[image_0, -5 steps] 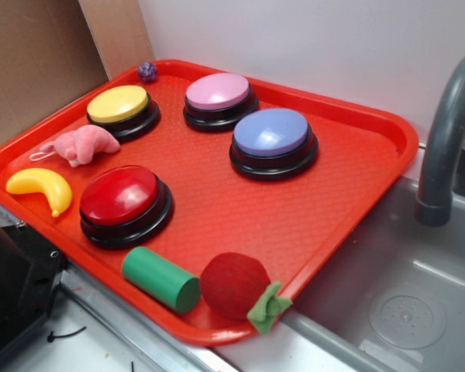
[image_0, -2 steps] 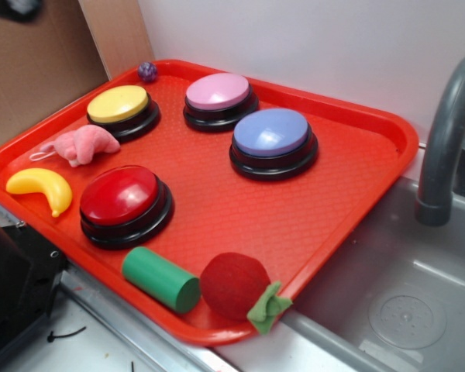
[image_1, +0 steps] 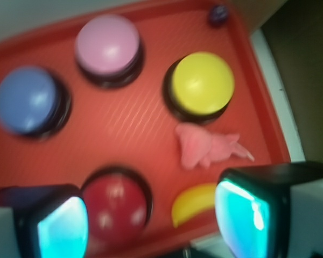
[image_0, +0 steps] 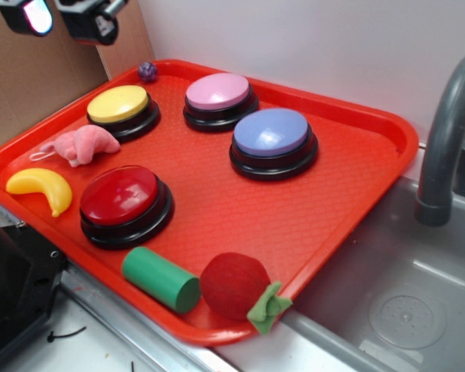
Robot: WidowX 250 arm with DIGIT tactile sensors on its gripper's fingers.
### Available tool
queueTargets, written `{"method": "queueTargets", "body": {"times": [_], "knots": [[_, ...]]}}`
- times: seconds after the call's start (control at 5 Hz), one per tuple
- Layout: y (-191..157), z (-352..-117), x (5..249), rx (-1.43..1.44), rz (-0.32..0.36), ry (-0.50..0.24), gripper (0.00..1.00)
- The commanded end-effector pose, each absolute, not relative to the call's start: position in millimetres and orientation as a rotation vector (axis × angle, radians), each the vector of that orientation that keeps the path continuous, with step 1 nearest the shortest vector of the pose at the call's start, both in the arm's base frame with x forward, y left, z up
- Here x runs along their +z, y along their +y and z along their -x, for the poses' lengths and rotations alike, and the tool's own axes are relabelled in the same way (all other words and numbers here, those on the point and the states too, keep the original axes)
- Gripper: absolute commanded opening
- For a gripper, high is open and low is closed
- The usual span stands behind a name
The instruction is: Push the yellow button.
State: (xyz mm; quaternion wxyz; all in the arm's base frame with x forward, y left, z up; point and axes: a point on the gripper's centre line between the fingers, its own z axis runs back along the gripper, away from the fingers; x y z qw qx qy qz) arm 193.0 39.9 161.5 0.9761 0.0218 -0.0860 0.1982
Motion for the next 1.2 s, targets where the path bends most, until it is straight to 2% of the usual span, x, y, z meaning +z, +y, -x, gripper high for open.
{"method": "queueTargets", "body": {"times": [0.0, 0.2, 0.4, 0.8, 1.0], "knots": [[91, -228, 138, 0.659, -0.048, -0.251, 1.00], [116, -244, 112, 0.720, -0.044, -0.201, 1.00], [123, -249, 86, 0.727, -0.080, -0.179, 1.00], [117, -244, 47, 0.696, -0.069, -0.101, 1.00], [111, -238, 39, 0.681, -0.062, -0.072, 1.00]]}}
